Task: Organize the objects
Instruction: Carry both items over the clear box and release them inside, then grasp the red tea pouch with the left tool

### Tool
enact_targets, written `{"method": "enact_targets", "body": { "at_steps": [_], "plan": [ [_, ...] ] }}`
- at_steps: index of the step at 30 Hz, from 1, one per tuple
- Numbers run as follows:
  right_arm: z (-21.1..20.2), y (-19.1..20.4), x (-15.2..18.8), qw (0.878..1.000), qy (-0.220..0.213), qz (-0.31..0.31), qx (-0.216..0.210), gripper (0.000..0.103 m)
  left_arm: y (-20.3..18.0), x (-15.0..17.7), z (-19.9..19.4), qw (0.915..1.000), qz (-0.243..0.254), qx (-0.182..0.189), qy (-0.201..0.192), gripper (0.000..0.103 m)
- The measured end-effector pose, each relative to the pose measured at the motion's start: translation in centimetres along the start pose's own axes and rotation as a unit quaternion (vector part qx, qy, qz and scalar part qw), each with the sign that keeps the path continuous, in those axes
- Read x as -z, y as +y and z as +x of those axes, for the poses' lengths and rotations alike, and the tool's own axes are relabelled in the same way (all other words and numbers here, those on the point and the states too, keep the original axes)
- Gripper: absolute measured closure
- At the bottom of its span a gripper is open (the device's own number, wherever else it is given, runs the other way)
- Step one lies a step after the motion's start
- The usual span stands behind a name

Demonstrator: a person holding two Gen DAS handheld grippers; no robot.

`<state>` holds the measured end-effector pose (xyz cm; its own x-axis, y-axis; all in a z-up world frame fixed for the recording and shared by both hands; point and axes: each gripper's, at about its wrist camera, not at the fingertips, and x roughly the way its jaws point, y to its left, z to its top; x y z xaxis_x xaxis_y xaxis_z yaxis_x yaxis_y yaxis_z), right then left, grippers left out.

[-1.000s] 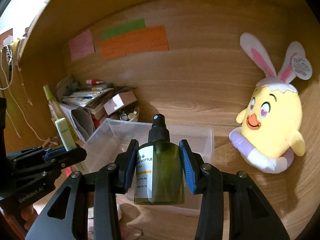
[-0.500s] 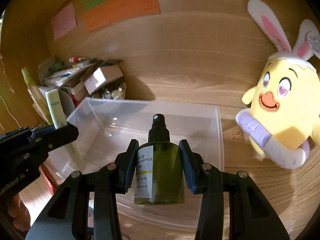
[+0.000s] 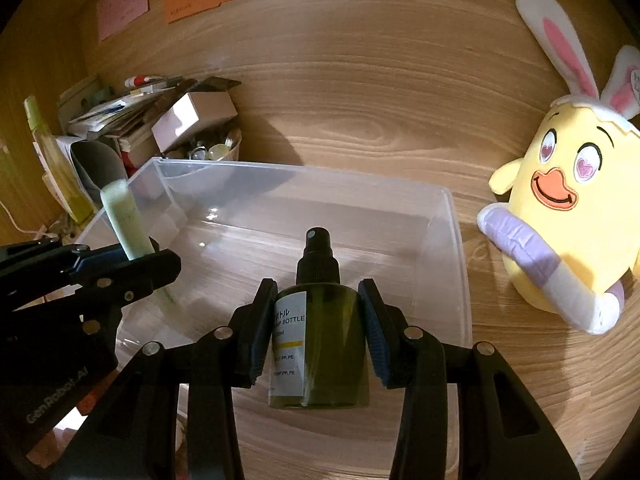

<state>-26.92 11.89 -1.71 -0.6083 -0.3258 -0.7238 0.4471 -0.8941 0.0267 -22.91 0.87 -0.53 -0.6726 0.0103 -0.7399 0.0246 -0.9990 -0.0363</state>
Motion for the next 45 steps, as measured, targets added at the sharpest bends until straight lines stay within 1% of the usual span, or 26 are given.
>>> {"method": "enact_targets", "body": {
  "at_steps": [4,5,7,8,10,11,12,15,17,19,21,22,24,26,30,36,42,45],
  "plan": [
    [-0.1,0.1,0.0,1.0,0.004,0.002,-0.003,0.065,-0.2,-0.1,-0.9,0.9999,0.004,0.002,-0.011,0.088],
    [-0.2,0.0,-0.1,1.0,0.008,0.003,-0.007,0.064,-0.2,-0.1,-1.2,0.9999,0.005,0.003,-0.014,0.086],
    [-0.3,-0.1,-0.1,1.0,0.011,0.008,-0.018,0.064,-0.3,0.0,-2.0,0.9998,0.007,0.004,-0.021,0.08],
    [-0.4,-0.1,-0.2,1.0,0.012,0.01,-0.021,0.063,-0.3,0.0,-2.4,0.9996,0.008,0.002,-0.025,0.076],
    [-0.7,-0.2,-0.2,1.0,0.006,0.013,-0.016,0.057,-0.3,0.0,-3.3,0.9993,0.008,0.007,-0.035,0.071],
    [-0.9,-0.2,-0.3,1.0,0.002,0.017,-0.012,0.048,-0.2,0.0,-3.6,0.9992,0.008,0.01,-0.038,0.067],
    [-1.0,-0.2,-0.3,1.0,-0.001,0.018,-0.01,0.041,-0.2,0.0,-4.0,0.999,0.008,0.012,-0.042,0.062],
    [-1.6,-0.2,-0.6,1.0,-0.008,0.02,-0.01,0.041,-0.2,0.0,-5.3,0.9983,0.009,0.008,-0.056,0.054],
    [-2.1,-0.2,-0.8,1.0,-0.014,0.02,-0.006,0.04,0.0,0.1,-6.2,0.9979,0.011,0.009,-0.063,0.05],
    [-2.8,-0.1,-0.9,1.0,-0.019,0.023,-0.004,0.035,0.2,0.3,-7.1,0.9973,0.011,0.01,-0.072,0.045],
    [-3.3,-0.1,-0.9,0.999,-0.024,0.027,-0.002,0.027,0.6,0.4,-8.0,0.9965,0.009,0.012,-0.082,0.034],
    [-3.7,-0.1,-0.9,0.999,-0.026,0.029,-0.002,0.026,0.6,0.5,-8.3,0.9962,0.008,0.014,-0.085,0.031],
    [-4.4,-0.3,-0.7,0.999,-0.028,0.031,-0.004,0.019,0.8,0.7,-9.3,0.9953,0.008,0.016,-0.096,0.023],
    [-5.2,-0.4,-0.4,0.999,-0.032,0.034,-0.004,0.018,1.1,1.1,-10.0,0.9944,0.01,0.009,-0.105,0.018],
    [-6.9,-0.7,0.3,0.999,-0.035,0.037,-0.019,0.018,1.3,1.9,-11.5,0.9923,0.016,-0.001,-0.122,0.009],
    [-9.8,-0.4,1.5,0.998,-0.058,0.013,0.0,0.017,2.2,3.0,-12.3,0.992,0.019,-0.001,-0.125,0.006],
    [-12.1,0.1,3.2,0.997,-0.073,-0.011,0.013,0.016,3.6,4.5,-12.1,0.9944,0.006,0.003,-0.106,0.005],
    [-12.4,0.4,4.1,0.997,-0.072,-0.019,0.018,0.015,4.4,5.6,-11.6,0.9958,0.002,-0.007,-0.091,0.005]
  ]
}}
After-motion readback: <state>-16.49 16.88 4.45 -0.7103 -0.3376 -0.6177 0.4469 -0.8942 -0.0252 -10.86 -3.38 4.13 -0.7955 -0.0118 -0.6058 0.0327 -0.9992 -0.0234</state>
